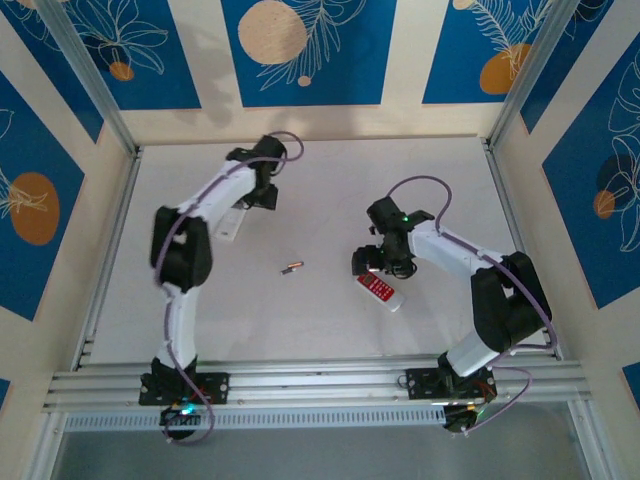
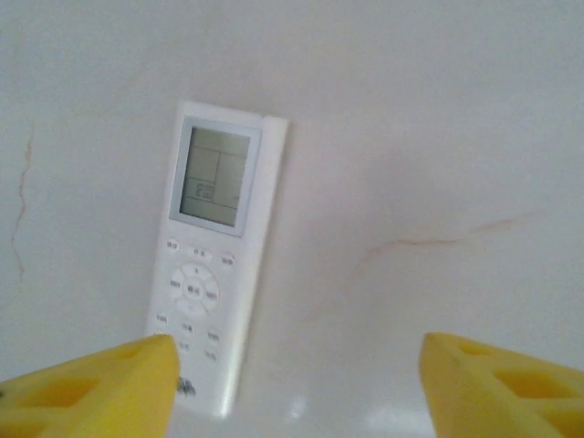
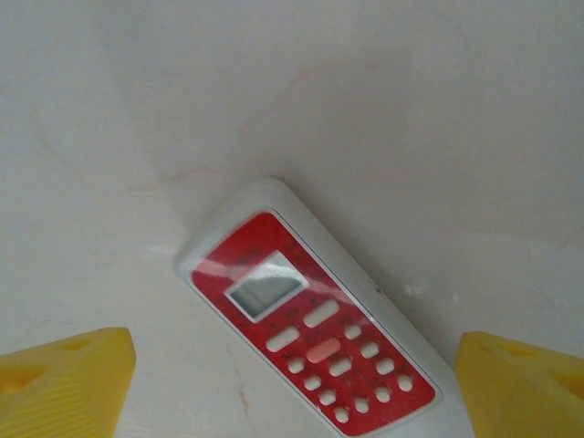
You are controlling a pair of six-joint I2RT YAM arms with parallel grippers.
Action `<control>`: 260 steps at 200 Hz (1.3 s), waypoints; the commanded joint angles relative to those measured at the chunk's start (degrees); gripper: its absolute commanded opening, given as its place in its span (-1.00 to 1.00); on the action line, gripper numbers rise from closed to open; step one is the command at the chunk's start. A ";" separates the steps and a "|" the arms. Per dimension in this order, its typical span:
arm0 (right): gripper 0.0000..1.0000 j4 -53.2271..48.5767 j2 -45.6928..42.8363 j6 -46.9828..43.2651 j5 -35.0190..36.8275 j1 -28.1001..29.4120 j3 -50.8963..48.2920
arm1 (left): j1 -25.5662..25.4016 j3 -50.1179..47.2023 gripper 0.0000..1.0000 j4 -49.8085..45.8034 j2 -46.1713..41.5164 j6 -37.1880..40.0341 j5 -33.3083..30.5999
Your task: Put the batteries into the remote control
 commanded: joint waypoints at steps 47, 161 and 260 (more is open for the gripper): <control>0.98 -7.84 8.20 -0.65 6.93 5.07 1.66 | 2.02 -22.70 0.72 15.75 -24.82 -4.56 16.71; 0.00 3.98 1.45 0.96 -3.83 9.62 -6.28 | 0.11 -44.07 0.66 39.01 -32.44 -29.08 52.76; -0.15 17.27 -9.08 -3.93 -18.32 12.74 -0.56 | -11.24 -45.64 0.24 47.04 -28.29 -38.64 54.97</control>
